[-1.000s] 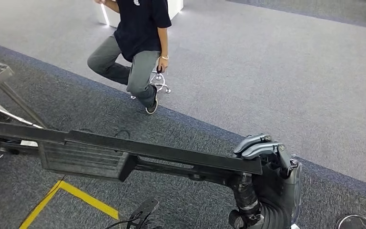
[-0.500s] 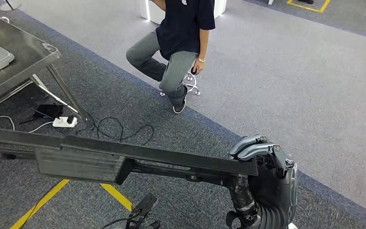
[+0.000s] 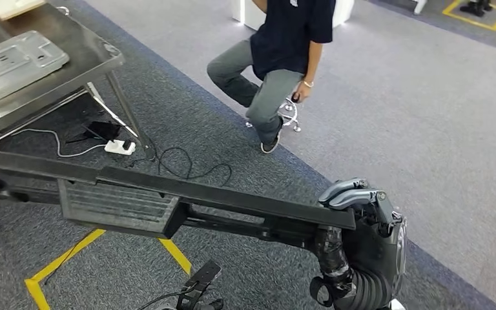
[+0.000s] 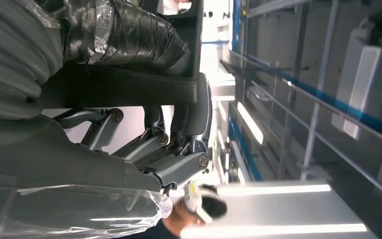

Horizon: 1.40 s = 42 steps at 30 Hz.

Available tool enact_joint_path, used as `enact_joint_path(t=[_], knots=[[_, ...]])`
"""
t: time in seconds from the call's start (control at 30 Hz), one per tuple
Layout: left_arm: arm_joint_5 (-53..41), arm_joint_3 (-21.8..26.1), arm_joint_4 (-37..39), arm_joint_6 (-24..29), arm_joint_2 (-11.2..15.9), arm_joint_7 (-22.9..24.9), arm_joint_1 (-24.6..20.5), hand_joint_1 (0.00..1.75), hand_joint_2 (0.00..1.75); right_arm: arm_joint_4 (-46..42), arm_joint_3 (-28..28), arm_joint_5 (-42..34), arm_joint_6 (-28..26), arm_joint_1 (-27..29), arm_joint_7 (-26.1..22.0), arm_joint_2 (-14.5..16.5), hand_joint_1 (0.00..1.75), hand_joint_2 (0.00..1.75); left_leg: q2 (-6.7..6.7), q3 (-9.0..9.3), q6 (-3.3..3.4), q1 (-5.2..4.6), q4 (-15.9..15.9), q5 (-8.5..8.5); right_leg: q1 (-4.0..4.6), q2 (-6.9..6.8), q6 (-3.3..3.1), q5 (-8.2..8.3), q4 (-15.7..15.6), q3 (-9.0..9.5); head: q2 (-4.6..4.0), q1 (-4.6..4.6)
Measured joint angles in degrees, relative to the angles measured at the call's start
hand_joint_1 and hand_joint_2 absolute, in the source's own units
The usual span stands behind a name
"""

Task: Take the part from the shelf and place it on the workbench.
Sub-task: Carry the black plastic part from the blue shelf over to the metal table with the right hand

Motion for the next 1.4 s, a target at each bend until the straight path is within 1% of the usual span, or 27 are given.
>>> enact_joint_path(t=[0.03, 0.1, 0.17, 0.23, 0.3, 0.33, 0.37, 0.4, 0.47, 0.53, 0.6, 0.63, 0.67, 0.7, 0.77, 0.8, 0.83, 0.87, 0.9, 0.97, 1.03, 1.13, 1.2, 1.27, 1.33, 1.37, 1.4], knots=[[0.00, 0.00, -0.07, -0.01, -0.04, 0.01, -0.07, 0.00, 1.75, -0.04, 0.00, 0.00, 0.01, 0.00, 0.00, 0.00, 1.75, 1.75, 0.26, 0.22, 0.32, -0.23, -0.64, -0.22, 0.12, -0.49, 0.27, -0.11, -0.04, 0.10, 0.00, 0.02], [0.07, 0.00, -0.16, -0.21, -0.08, 0.05, -0.08, 0.00, 1.75, -0.11, 0.00, -0.04, 0.10, -0.03, 0.02, -0.01, 1.75, 1.75, -1.16, 0.23, 0.93, -0.17, -0.92, -0.03, 0.14, -1.30, 0.88, -0.37, -0.16, 0.38, 0.00, 0.02], [0.29, 0.00, -0.17, -0.77, -0.05, 0.08, -0.12, 0.00, 1.75, -0.15, -0.01, -0.20, 0.42, -0.12, 0.09, -0.02, 1.75, 1.75, -2.48, 0.60, 1.45, 0.06, -1.39, 0.21, -0.09, 0.44, 1.53, -1.65, 1.39, -0.03, -0.01, 0.16], [0.58, 0.00, -0.18, -1.44, -0.02, 0.07, -0.37, 0.00, 1.75, -0.19, -0.02, -0.53, 0.79, -0.19, 0.19, -0.03, 1.75, 1.75, -3.85, 0.78, 1.86, 0.22, -1.57, 0.36, -0.33, 3.68, 1.92, -4.60, 7.39, -2.91, 0.00, 0.44], [0.76, 0.00, -0.18, -1.94, 0.04, 0.10, -0.65, 0.00, 1.75, -0.13, -0.02, -0.93, 1.01, -0.19, 0.36, -0.07, 1.75, 1.75, -5.47, 0.74, 2.10, 0.14, -1.50, 0.35, -0.34, 5.01, 1.99, -6.76, 14.47, -6.92, 0.01, 0.58], [0.78, 0.00, -0.18, -2.10, 0.08, 0.12, -0.71, 0.00, 1.75, -0.08, -0.02, -1.09, 1.07, -0.18, 0.49, -0.08, 1.75, 1.75, -6.34, 0.75, 2.13, 0.10, -1.44, 0.33, -0.33, 5.19, 1.93, -6.49, 15.82, -7.96, 0.01, 0.58], [0.78, 0.00, -0.18, -2.20, 0.12, 0.14, -0.73, 0.00, 1.75, -0.05, -0.02, -1.17, 1.10, -0.19, 0.61, -0.09, 1.75, 1.75, -7.25, 0.77, 2.13, 0.07, -1.36, 0.31, -0.33, 5.35, 1.80, -5.16, 14.94, -7.93, 0.01, 0.59], [0.78, 0.00, -0.18, -2.28, 0.14, 0.17, -0.74, 0.00, 1.75, -0.03, -0.02, -1.22, 1.11, -0.22, 0.73, -0.09, 1.75, 1.75, -8.16, 0.82, 2.12, 0.07, -1.29, 0.28, -0.33, 5.74, 1.60, -3.02, 11.84, -6.78, 0.01, 0.59], [0.77, 0.00, -0.18, -2.48, 0.17, 0.21, -0.79, 0.00, 1.75, -0.03, -0.02, -1.25, 1.11, -0.33, 0.90, -0.09, 1.75, 1.75, -9.84, 0.79, 1.93, 0.10, -1.20, 0.26, -0.37, 7.88, 1.16, 0.38, 4.12, -3.58, 0.00, 0.56], [0.76, 0.00, -0.18, -2.64, 0.25, 0.29, -0.88, 0.00, 1.75, -0.04, -0.02, -1.27, 1.13, -0.54, 0.94, -0.08, 1.75, 1.75, -11.06, 0.44, 1.46, 0.19, -1.16, 0.37, -0.41, 9.32, 0.93, 1.28, 0.30, -1.87, 0.00, 0.60], [0.74, 0.00, -0.17, -2.76, 0.41, 0.42, -0.90, 0.00, 1.75, -0.04, -0.02, -1.27, 1.24, -0.72, 0.98, -0.07, 1.75, 1.75, -12.12, 0.04, 0.78, 0.26, -1.30, 0.54, -0.46, 8.43, 0.67, 1.41, -0.10, -1.53, 0.00, 0.67], [0.70, 0.00, -0.17, -2.86, 0.46, 0.49, -0.87, 0.00, 1.75, -0.04, -0.02, -1.24, 1.37, -0.81, 1.02, -0.05, 1.75, 1.75, -11.75, -0.12, 0.51, 0.26, -1.11, 0.35, -0.52, 7.81, 0.40, 1.54, -0.36, -1.33, 0.01, 0.64], [0.66, 0.00, -0.17, -2.96, 0.53, 0.58, -0.86, 0.00, 1.75, -0.04, -0.02, -1.17, 1.52, -0.90, 1.07, -0.03, 1.75, 1.75, -10.68, -0.51, 0.26, 0.15, -0.32, -0.24, -0.64, 7.17, 0.08, 1.63, -0.66, -1.10, 0.00, 0.52], [0.60, 0.00, -0.17, -3.04, 0.58, 0.67, -0.89, 0.00, 1.75, -0.04, -0.02, -1.07, 1.67, -0.98, 1.11, -0.02, 1.75, 1.75, -8.91, -1.55, 0.03, 0.09, 1.82, -1.51, -0.74, 6.42, -0.23, 1.69, -0.95, -0.88, 0.01, 0.39], [0.46, 0.00, -0.18, -3.12, 0.57, 0.87, -0.97, 0.00, 1.75, -0.04, -0.02, -0.90, 1.78, -1.02, 1.26, -0.02, 1.75, 1.75, -5.47, -5.08, -0.41, 0.24, 9.06, -4.96, -0.66, 4.88, -0.64, 1.53, -1.09, -0.62, 0.01, 0.13], [0.40, 0.00, -0.18, -3.13, 0.57, 0.95, -0.98, 0.00, 1.75, -0.02, -0.02, -0.85, 1.78, -1.02, 1.36, -0.02, 1.75, 1.75, -4.68, -6.94, -0.64, 0.41, 12.63, -6.22, -0.61, 4.00, -0.74, 1.42, -1.06, -0.55, 0.00, 0.10], [0.37, 0.00, -0.18, -3.16, 0.58, 1.00, -0.96, 0.00, 1.75, 0.02, -0.02, -0.84, 1.79, -1.02, 1.47, -0.02, 1.75, 1.75, -4.36, -7.99, -0.83, 0.53, 14.54, -6.48, -0.57, 3.19, -0.76, 1.30, -1.04, -0.49, 0.00, 0.09], [0.34, 0.00, -0.18, -3.20, 0.61, 1.02, -0.92, 0.00, 1.75, 0.05, -0.02, -0.83, 1.79, -1.03, 1.61, -0.02, 1.75, 1.75, -4.15, -7.91, -0.98, 0.64, 14.24, -5.67, -0.57, 2.41, -0.72, 1.15, -0.99, -0.42, 0.00, 0.09], [0.34, 0.00, -0.18, -3.24, 0.64, 1.02, -0.90, 0.00, 1.75, 0.09, -0.02, -0.83, 1.79, -1.03, 1.73, -0.02, 1.75, 1.75, -3.85, -6.77, -1.06, 0.73, 11.94, -4.10, -0.58, 1.71, -0.63, 0.99, -0.91, -0.32, 0.00, 0.08], [0.30, 0.00, -0.18, -3.32, 0.71, 1.02, -0.95, 0.00, 1.75, 0.12, -0.02, -0.83, 1.80, -1.07, 1.91, -0.02, 1.75, 1.75, -2.02, -2.52, -0.96, 0.58, 4.08, -0.81, -0.47, 0.43, -0.19, 0.48, -0.61, 0.00, 0.00, 0.07], [0.25, 0.00, -0.18, -3.40, 0.74, 1.01, -1.07, 0.00, 1.75, 0.12, -0.02, -0.82, 1.80, -1.14, 1.96, -0.02, 1.75, 1.75, -0.73, -0.02, -0.38, 0.23, -0.57, 0.23, -0.21, -0.54, 0.42, 0.00, -0.35, 0.29, -0.01, 0.16], [0.23, 0.00, -0.17, -3.46, 0.78, 1.00, -1.10, 0.00, 1.75, 0.11, -0.02, -0.82, 1.79, -1.24, 1.98, -0.02, 1.75, 1.75, -2.09, 0.07, 0.62, 0.17, -1.05, 0.08, -0.19, -1.44, 1.30, -0.38, -0.41, 0.64, 0.00, 0.19], [0.21, 0.00, -0.17, -3.51, 0.83, 0.97, -1.11, 0.00, 1.75, 0.11, -0.02, -0.82, 1.79, -1.33, 2.02, -0.04, 1.75, 1.75, -3.33, 0.36, 1.18, 0.44, -1.38, 0.29, -0.50, 1.04, 1.94, -1.61, 1.18, 0.08, 0.00, 0.31], [0.17, 0.00, -0.17, -3.65, 0.87, 0.92, -1.15, 0.00, 1.75, 0.12, -0.02, -0.82, 1.77, -1.39, 2.04, -0.07, 1.75, 1.75, -4.57, 0.52, 1.58, 0.56, -1.51, 0.39, -0.66, 4.38, 2.29, -4.79, 7.28, -2.92, 0.00, 0.65], [0.15, 0.00, -0.17, -3.84, 0.90, 0.91, -1.12, 0.00, 1.75, 0.16, -0.02, -0.82, 1.75, -1.33, 2.07, -0.09, 1.75, 1.75, -6.01, 0.46, 1.77, 0.43, -1.44, 0.40, -0.57, 5.23, 2.27, -7.31, 14.58, -7.04, 0.01, 0.84], [0.14, 0.00, -0.16, -3.91, 0.90, 0.91, -1.09, 0.00, 1.75, 0.19, -0.02, -0.83, 1.74, -1.28, 2.08, -0.10, 1.75, 1.75, -6.86, 0.45, 1.78, 0.37, -1.38, 0.39, -0.49, 5.33, 2.13, -6.92, 15.93, -8.13, 0.00, 0.86], [0.14, 0.00, -0.16, -3.96, 0.90, 0.90, -1.07, 0.00, 1.75, 0.21, -0.02, -0.83, 1.73, -1.26, 2.08, -0.10, 1.75, 1.75, -7.69, 0.49, 1.78, 0.33, -1.33, 0.37, -0.41, 5.52, 1.93, -5.51, 15.21, -8.19, 0.00, 0.86]])
